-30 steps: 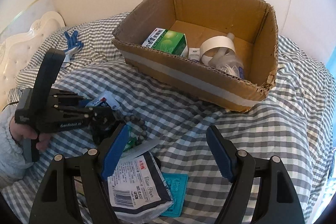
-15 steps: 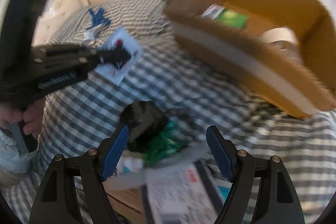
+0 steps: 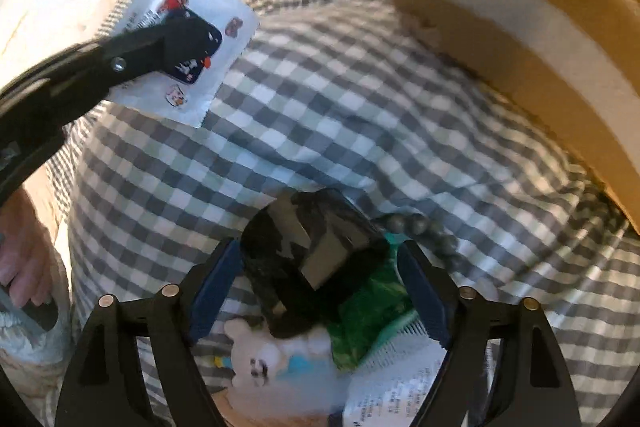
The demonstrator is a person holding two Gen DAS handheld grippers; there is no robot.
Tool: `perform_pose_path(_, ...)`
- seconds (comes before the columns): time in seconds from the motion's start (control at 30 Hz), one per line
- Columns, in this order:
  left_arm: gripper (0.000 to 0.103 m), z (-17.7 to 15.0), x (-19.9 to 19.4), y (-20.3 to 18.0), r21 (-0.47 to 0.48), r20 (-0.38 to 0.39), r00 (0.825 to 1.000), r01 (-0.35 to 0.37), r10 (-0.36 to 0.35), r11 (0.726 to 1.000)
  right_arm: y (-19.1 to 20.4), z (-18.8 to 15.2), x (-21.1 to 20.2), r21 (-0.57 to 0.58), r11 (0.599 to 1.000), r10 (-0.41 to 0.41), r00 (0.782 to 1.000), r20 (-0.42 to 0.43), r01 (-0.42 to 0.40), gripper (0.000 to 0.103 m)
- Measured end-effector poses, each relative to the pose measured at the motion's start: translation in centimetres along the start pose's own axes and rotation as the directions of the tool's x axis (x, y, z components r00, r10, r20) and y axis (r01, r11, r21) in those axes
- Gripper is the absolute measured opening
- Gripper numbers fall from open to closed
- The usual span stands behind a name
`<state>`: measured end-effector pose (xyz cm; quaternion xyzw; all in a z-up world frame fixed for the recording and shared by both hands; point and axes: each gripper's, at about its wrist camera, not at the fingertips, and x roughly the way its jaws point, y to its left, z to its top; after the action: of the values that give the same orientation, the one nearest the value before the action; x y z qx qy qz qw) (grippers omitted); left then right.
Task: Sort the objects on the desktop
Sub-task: 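Grasp the white serrated item with the left gripper while the right grasps the black plastic piece, then carry both held items into the cardboard box and open both grippers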
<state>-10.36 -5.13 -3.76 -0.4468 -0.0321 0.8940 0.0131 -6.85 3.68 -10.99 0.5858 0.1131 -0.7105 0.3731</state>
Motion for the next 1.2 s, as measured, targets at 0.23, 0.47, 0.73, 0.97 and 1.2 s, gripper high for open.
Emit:
perform_pose_path(0.23, 0.004, -0.3, 0.1, 0.3, -0.014, -0.004, 1.0, 0.006, -0.006, 1.0, 2.5, -0.5, 0.8, -0.1, 0.992, -0.072, 0.997, 0.036, 0.075, 0.073)
perform_pose_path(0.47, 0.004, -0.2, -0.8, 0.3, -0.012, 0.017, 1.0, 0.005, -0.005, 1.0, 1.3, -2.2, -2.8, -0.027, 0.999, -0.04, 0.989, 0.14, 0.044, 0.073)
perform_pose_path(0.73, 0.004, 1.0, -2.5, -2.0, 0.048, 0.063, 0.997, 0.032, -0.035, 0.998, 0.8, -3.4, -9.1, -0.015, 0.993, -0.105, 0.956, 0.274, 0.113, 0.073)
perform_pose_path(0.97, 0.004, 4.9, -3.8, -5.3, 0.097, 0.123, 0.986, 0.101, -0.113, 0.99, -2.2, -0.4, -15.6, 0.017, 0.978, -0.196, 0.894, 0.402, 0.206, 0.073)
perform_pose_path(1.2, 0.004, 10.3, -3.0, -9.1, 0.169, 0.186, 0.969, 0.133, -0.164, 0.977, -6.7, 1.9, -20.5, 0.102, 0.958, -0.284, 0.829, 0.482, 0.269, 0.073)
